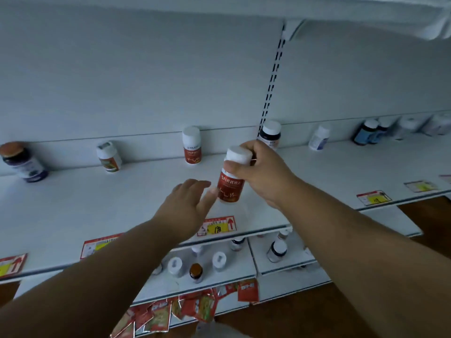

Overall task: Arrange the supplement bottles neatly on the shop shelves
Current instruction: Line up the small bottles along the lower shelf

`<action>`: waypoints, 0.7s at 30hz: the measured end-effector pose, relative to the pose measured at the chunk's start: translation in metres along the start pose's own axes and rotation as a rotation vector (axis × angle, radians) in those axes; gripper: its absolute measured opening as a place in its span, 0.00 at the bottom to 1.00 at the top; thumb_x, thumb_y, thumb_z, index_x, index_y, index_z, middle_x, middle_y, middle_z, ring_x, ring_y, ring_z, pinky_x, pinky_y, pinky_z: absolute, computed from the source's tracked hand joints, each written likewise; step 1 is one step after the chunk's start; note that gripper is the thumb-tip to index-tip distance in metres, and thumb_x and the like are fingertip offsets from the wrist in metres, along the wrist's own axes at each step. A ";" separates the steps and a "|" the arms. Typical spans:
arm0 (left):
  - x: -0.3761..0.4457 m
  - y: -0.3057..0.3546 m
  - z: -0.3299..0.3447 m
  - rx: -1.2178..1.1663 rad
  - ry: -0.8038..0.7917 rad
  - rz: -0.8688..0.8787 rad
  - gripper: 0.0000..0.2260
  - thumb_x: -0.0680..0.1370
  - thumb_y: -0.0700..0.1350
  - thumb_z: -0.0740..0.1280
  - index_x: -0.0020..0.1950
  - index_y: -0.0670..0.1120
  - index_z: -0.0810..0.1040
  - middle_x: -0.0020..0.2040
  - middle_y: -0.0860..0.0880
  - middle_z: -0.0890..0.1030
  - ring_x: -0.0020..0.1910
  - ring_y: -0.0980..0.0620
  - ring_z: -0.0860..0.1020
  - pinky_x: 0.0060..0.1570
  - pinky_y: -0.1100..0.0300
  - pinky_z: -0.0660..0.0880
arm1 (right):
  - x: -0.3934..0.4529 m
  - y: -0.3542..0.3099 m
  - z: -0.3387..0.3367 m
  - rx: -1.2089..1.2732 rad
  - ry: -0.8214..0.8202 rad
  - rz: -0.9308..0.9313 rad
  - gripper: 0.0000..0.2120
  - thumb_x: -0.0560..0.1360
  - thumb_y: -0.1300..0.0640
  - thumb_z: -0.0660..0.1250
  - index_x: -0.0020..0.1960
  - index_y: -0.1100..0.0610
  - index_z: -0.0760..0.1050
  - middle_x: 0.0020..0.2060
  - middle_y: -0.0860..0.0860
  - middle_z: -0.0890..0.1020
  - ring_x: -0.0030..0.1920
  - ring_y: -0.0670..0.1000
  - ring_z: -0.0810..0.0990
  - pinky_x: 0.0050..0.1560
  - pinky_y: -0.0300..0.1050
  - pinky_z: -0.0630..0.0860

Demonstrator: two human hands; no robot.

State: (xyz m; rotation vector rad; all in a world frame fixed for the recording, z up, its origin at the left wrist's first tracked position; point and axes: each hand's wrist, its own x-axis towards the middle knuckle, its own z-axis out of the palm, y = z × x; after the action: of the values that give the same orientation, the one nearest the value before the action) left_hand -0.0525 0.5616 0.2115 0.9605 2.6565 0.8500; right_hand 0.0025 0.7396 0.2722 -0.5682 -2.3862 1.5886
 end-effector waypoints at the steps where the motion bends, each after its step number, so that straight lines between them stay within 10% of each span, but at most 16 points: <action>1: 0.019 -0.004 -0.007 0.003 0.026 -0.018 0.42 0.72 0.72 0.36 0.71 0.50 0.70 0.70 0.48 0.72 0.69 0.47 0.68 0.69 0.48 0.65 | 0.021 -0.005 0.001 -0.037 -0.015 -0.001 0.23 0.70 0.50 0.77 0.60 0.49 0.72 0.54 0.46 0.79 0.55 0.49 0.78 0.56 0.49 0.78; 13: 0.139 -0.018 -0.021 0.537 0.204 0.017 0.33 0.81 0.54 0.57 0.80 0.46 0.46 0.81 0.48 0.43 0.79 0.50 0.43 0.75 0.54 0.46 | 0.166 0.023 0.024 -0.468 -0.099 -0.186 0.29 0.72 0.52 0.76 0.68 0.56 0.69 0.62 0.55 0.77 0.57 0.54 0.76 0.50 0.43 0.70; 21: 0.149 -0.027 -0.024 0.511 0.154 -0.053 0.32 0.79 0.49 0.62 0.80 0.45 0.52 0.80 0.49 0.53 0.78 0.49 0.51 0.73 0.53 0.57 | 0.205 0.017 0.047 -0.671 -0.180 -0.273 0.26 0.72 0.53 0.75 0.63 0.58 0.68 0.60 0.57 0.75 0.58 0.59 0.76 0.49 0.45 0.68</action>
State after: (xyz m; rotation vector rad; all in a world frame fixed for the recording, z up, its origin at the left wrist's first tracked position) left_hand -0.1904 0.6285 0.2173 0.9462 3.0917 0.2348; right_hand -0.1972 0.7948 0.2316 -0.1836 -2.9683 0.7340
